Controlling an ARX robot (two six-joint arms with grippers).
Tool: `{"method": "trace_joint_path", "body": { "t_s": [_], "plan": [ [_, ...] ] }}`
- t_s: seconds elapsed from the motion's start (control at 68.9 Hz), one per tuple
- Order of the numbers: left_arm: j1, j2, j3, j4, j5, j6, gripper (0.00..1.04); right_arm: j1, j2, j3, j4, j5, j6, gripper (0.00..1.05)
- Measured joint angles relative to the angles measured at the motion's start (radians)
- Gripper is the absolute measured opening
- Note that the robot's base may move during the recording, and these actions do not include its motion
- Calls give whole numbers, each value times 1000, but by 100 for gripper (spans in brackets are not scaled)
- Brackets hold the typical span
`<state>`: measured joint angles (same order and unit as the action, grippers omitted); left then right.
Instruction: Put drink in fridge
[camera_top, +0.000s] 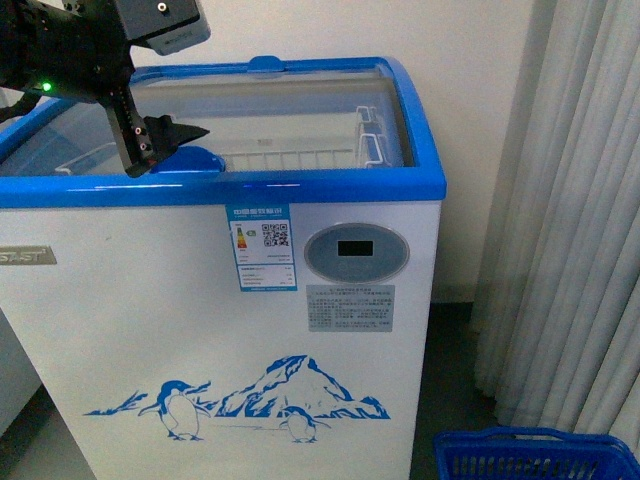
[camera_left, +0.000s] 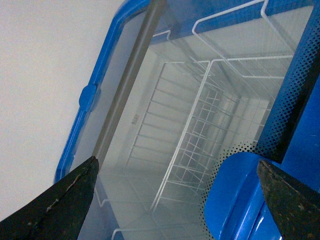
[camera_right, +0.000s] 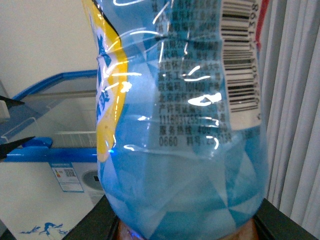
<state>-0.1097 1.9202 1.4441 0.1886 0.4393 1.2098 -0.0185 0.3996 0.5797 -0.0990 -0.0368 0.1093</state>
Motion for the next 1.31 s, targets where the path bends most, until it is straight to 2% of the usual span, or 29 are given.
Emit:
{"method": "trace_joint_path", "body": {
  "t_s": [0.58,0.928,1.131,1.306],
  "plan": [
    [39,112,168,-210,-13,268,97,0,0,0,0,0,0,41],
    [38,183,250,-204,-19,292,97,0,0,0,0,0,0,41],
    [31,286,407,-169,-67,299,97,0,0,0,0,0,0,41],
    [25,407,620,-225,-105,309,97,0,0,0,0,0,0,41]
  ]
}}
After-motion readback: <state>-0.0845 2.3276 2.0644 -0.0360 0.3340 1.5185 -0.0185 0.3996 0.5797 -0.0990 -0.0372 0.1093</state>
